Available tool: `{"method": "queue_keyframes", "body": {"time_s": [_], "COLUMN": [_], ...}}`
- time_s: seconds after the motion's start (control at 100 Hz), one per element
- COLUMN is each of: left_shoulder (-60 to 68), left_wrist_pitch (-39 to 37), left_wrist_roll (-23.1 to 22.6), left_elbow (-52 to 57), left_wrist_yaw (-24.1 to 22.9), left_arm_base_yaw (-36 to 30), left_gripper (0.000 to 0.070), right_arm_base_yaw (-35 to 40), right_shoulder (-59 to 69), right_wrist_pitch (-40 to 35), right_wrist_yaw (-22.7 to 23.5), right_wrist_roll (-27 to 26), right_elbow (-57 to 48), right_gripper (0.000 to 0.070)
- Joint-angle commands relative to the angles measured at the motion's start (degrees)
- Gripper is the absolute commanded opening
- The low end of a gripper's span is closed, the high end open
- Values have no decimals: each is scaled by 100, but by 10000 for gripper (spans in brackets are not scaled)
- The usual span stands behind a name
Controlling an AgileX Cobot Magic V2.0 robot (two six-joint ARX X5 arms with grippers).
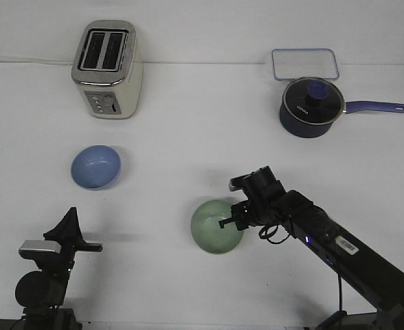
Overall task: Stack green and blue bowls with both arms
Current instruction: 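Carry the green bowl toward the table center and lower it down, then open the right gripper and withdraw it from the green bowl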
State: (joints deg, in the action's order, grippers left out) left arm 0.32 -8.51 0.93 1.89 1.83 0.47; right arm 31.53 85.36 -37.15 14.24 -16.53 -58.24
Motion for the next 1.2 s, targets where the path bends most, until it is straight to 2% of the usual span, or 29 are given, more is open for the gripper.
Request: {"method": "queue_keyframes", "body": {"time_s": [0.0,0.15,0.25,0.35,0.44,0.49,0.82,0.97,1.04,1.19], "left_shoulder": [-4,-4,-4,-4,-4,-4,-4,-4,-4,-4], "left_wrist_pitch": [-57,-57,-57,-59,-57,-57,-59,-61,-61,-59], "left_wrist_roll": [-4,-7,-7,-7,-7,-4,-4,94,345,1178], "left_elbow": [-107,-107,-107,-107,-107,-107,-107,-107,-107,-96], "left_wrist_yaw": [13,13,13,13,13,11,13,13,13,13], "left_arm_base_yaw": [-11,-11,-11,-11,-11,-11,-11,-11,-11,-11], "left_gripper": [15,15,15,15,15,15,15,15,15,14], "right_arm_base_yaw": [79,155,157,155,68,-2,-474,-525,-525,-525], "right_shoulder": [190,389,398,391,234,87,-1720,-2627,-3058,-4019], "right_wrist_pitch": [76,144,149,188,219,267,592,774,1012,1779], "right_wrist_yaw": [7,-15,-17,-4,55,90,46,-439,-592,-737], "right_wrist_roll": [9,72,140,160,186,203,627,896,955,955], "right_elbow": [-63,-63,-63,-68,-70,-74,-120,31,306,1268], "right_gripper": [0,18,171,237,348,377,375,374,369,349]}}
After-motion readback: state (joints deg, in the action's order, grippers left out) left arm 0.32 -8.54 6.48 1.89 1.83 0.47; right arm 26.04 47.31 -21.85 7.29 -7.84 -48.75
